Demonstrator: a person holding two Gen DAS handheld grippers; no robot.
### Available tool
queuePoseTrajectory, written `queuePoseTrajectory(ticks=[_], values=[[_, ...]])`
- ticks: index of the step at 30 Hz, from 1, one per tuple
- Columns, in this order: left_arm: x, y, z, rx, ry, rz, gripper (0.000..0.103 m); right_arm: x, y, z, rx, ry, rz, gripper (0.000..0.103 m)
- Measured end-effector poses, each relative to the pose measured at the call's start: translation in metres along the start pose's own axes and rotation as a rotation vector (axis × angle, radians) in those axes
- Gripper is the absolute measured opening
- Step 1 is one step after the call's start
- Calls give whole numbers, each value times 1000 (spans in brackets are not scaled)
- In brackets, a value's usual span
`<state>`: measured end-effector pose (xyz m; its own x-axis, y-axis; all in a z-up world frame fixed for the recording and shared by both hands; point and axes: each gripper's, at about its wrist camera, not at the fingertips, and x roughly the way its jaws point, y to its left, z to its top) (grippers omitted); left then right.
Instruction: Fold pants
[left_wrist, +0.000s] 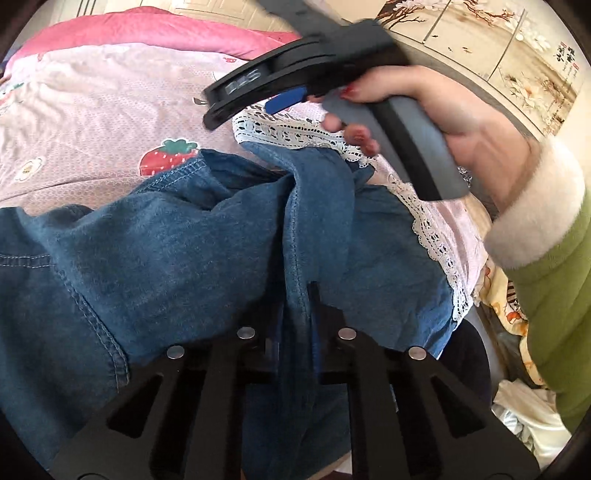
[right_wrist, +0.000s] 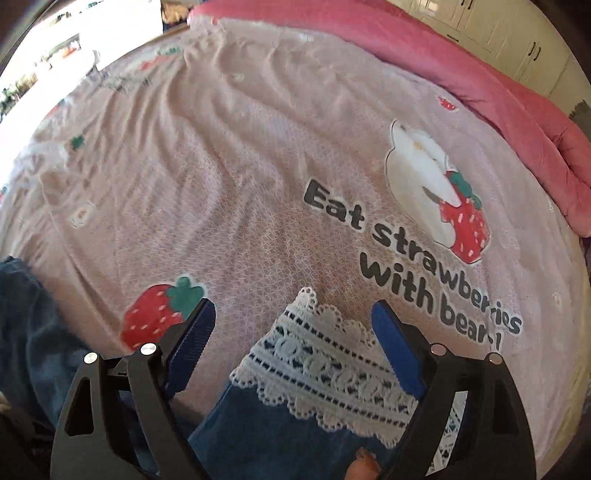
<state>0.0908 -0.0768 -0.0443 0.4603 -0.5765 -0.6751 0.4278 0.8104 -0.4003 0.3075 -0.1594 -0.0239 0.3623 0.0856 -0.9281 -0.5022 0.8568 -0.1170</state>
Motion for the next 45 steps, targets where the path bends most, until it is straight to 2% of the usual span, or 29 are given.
queuePoseTrajectory(ticks=[1,2,4,5,8,11,15,17,20,23,26,30,34,35,36,37,40,42,45], values=[[1,0,0,5,0,3,5,6,-1,1,-5,26,-8,61],[0,-1,-1,11,-2,5,4,10,-3,0,2,44,16,26],[3,-2,2,15,-1,1,2,0,-14,-2,39,16,47,11],[2,-2,2,16,-2,-2,2,-9,-20,-7,57,-15,61,7],[0,-3,3,19,-6,-10,2,-54,-54,-38,183,-151,140,7],[-8,-9,6,33,-16,-6,1,-93,-78,-78,281,-249,177,7],[-23,-17,6,79,-22,2,1,-141,-108,-159,425,-358,202,7],[-27,-25,1,120,-13,1,1,-151,-113,-199,477,-378,230,7],[-23,-39,-8,167,18,4,1,-156,-106,-248,500,-387,223,7],[-19,-51,-19,213,40,9,1,-151,-95,-286,515,-402,250,7],[-16,-58,-26,246,56,20,1,-142,-87,-317,532,-396,259,14],[-14,-62,-30,272,66,42,1,-135,-79,-342,564,-390,247,37],[-10,-64,-31,283,77,58,1,-138,-77,-352,581,-419,248,40],[-9,-65,-32,291,78,71,1,-137,-78,-353,588,-409,242,31],[-9,-66,-32,295,80,79,1,-135,-80,-355,601,-384,246,16],[-10,-66,-33,298,83,87,0,-134,-83,-358,613,-375,256,12],[-18,-68,-36,314,96,99,0,-133,-86,-369,622,-364,287,11],[-26,-71,-43,359,98,97,0,-132,-83,-376,608,-348,289,11],[-23,-73,-56,404,119,111,0,-114,-82,-383,621,-303,301,11]])
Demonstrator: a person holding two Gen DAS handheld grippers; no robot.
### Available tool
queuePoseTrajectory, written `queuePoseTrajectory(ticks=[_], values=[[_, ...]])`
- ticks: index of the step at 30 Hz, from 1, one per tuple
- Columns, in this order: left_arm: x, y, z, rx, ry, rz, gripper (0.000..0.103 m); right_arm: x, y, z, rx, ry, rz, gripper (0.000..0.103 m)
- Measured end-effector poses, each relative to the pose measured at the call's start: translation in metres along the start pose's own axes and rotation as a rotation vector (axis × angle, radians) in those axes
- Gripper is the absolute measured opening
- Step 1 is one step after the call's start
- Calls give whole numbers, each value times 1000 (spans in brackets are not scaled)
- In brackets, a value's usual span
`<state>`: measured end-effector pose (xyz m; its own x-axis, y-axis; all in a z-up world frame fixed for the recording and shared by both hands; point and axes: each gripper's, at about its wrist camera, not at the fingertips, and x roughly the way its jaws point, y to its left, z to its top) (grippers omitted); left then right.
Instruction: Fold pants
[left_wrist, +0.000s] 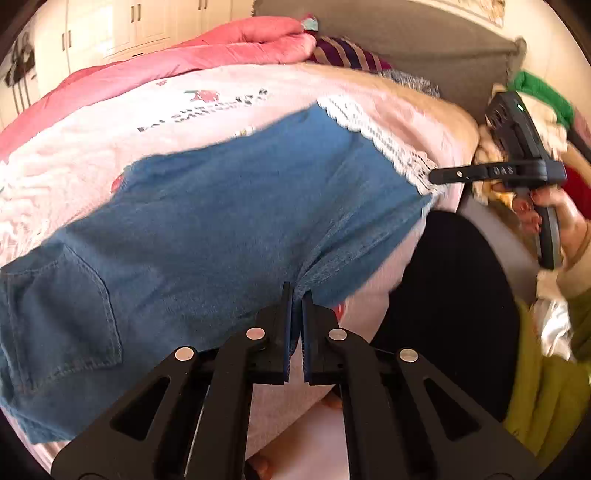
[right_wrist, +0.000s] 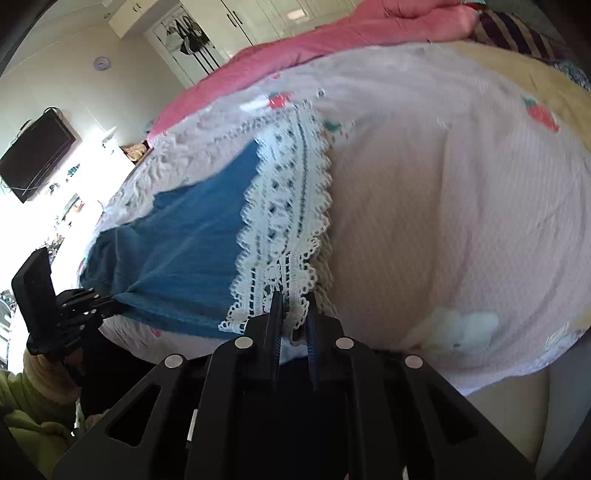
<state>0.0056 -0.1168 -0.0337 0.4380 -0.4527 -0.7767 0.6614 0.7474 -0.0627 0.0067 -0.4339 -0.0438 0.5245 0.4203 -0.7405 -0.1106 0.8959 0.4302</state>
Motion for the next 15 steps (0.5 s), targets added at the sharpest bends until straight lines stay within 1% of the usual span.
queuePoseTrajectory(ticks=[2,4,5,6,8,9,10,11,12,13,14,15], values=[[6,-3,-5,25,8,18,0,4,-1,-3,-1,-1,-5,13],[8,-2,-8,28,0,14,2,-2,-2,-3,14,-6,-18,22],[7,-1,-9,27,-5,12,2,-5,-3,-2,12,-7,-48,35],[6,1,-11,23,-11,2,3,-9,-4,-1,13,-9,-68,43],[-1,2,-13,17,-25,-15,8,-25,0,4,7,-47,-79,43],[-7,3,-14,12,-42,-23,15,-35,9,12,-23,-87,-94,43],[-13,4,-14,0,-51,-22,26,-40,18,19,-54,-113,-96,43],[-20,7,-15,-15,-65,-24,31,-41,31,28,-89,-131,-77,46],[-29,12,-14,-36,-91,-28,34,-36,54,42,-147,-135,-34,50],[-37,17,-14,-55,-112,-17,34,-30,67,49,-184,-132,-15,51],[-43,23,-13,-71,-131,6,35,-16,92,63,-256,-118,14,53],[-52,34,-12,-98,-153,42,41,-3,111,73,-308,-102,31,53]])
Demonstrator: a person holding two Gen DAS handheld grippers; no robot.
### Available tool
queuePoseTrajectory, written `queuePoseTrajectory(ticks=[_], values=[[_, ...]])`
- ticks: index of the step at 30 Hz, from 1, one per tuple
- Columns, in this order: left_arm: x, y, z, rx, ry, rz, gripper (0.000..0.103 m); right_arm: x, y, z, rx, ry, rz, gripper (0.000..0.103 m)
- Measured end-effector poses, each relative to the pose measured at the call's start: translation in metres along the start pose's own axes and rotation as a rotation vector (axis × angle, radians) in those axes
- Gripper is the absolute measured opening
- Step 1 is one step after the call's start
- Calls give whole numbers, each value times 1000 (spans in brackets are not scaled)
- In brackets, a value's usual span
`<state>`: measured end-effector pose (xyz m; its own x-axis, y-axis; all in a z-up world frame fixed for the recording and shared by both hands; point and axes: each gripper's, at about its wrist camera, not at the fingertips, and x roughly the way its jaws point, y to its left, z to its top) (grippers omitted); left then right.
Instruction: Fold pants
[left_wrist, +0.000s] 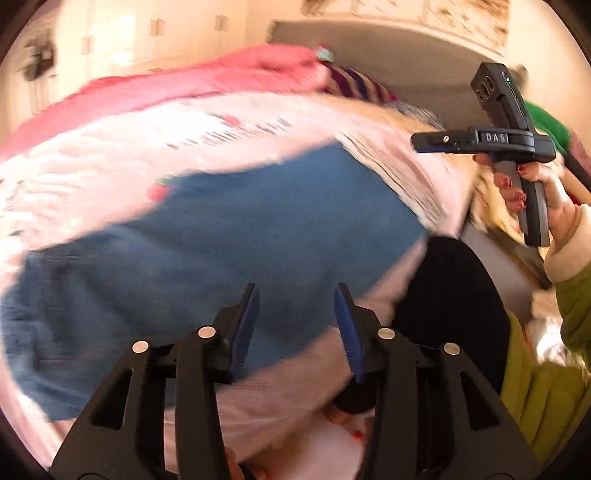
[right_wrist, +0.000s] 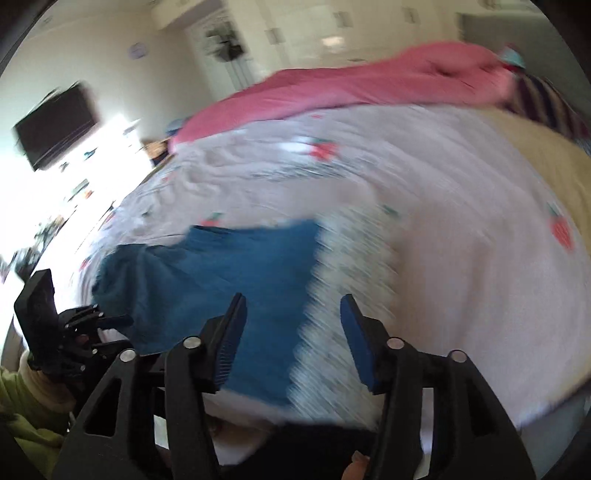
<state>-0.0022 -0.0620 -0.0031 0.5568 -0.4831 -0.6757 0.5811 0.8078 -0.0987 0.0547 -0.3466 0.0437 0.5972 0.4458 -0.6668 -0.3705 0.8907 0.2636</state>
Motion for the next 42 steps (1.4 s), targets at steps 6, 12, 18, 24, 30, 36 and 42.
queuePoseTrajectory(ticks=[6,12,18,24,30,36,42], values=[[-14,64,-2,-141,-8,218,49,124,70,75,-160,162,156,53],[-8,104,-24,-276,46,235,49,210,89,99,-159,369,170,52],[-7,111,-27,-290,27,212,49,239,95,105,-155,393,116,3],[-7,112,-31,-293,25,218,49,262,93,98,-166,365,72,3],[-3,110,-31,-286,30,231,49,214,65,100,-62,212,95,37],[-15,104,-24,-291,4,237,51,98,12,77,52,-12,41,55],[-18,78,10,-245,-47,200,60,41,-22,28,75,-47,-136,59]])
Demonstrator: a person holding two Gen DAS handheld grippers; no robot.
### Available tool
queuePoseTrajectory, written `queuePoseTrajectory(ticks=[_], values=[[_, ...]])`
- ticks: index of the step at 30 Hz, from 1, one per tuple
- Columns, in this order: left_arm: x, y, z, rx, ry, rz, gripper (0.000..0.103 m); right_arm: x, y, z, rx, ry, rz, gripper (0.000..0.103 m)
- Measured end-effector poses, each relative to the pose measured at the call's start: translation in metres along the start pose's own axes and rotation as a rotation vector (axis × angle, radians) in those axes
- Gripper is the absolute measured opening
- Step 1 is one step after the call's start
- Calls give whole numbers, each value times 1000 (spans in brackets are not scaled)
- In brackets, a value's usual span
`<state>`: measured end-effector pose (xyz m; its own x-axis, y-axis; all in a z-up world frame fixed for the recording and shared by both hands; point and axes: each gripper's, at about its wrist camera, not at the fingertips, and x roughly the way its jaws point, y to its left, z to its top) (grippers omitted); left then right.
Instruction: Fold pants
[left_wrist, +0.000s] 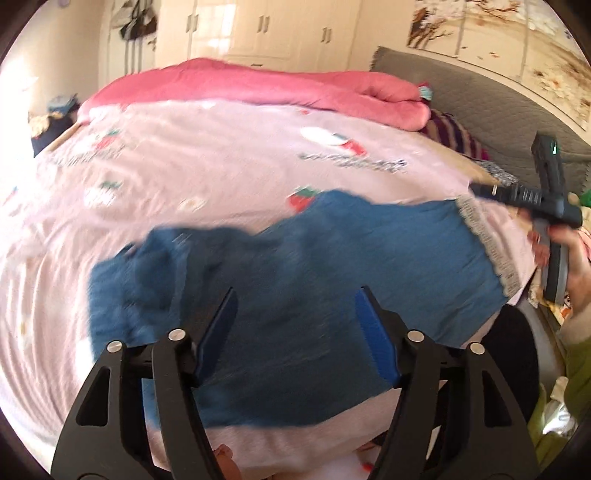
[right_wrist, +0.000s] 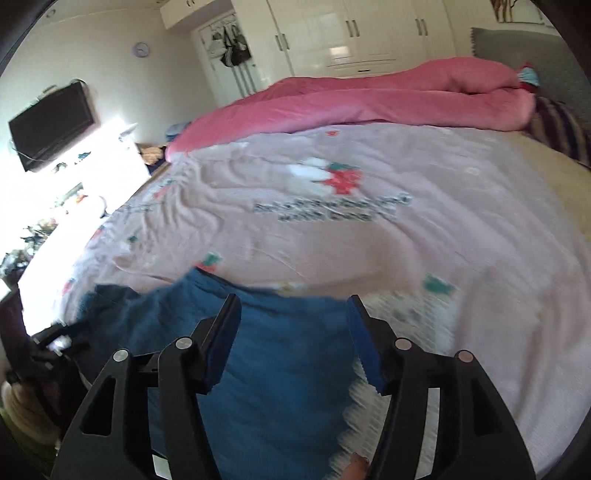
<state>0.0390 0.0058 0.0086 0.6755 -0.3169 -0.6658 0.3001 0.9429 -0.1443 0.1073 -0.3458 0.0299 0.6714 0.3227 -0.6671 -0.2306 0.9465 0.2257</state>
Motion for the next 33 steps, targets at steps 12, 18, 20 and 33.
queuePoseTrajectory(ticks=[12,18,20,33], values=[[113,-64,68,32,86,33,61,14,-43,6,55,7,-201,72],[155,-49,77,-14,157,132,39,47,-69,6,205,132,-51,16],[165,-46,75,-21,181,133,39,48,-70,4,182,119,-58,16],[144,-35,70,-34,109,67,49,5,-75,-13,171,-13,-136,54]])
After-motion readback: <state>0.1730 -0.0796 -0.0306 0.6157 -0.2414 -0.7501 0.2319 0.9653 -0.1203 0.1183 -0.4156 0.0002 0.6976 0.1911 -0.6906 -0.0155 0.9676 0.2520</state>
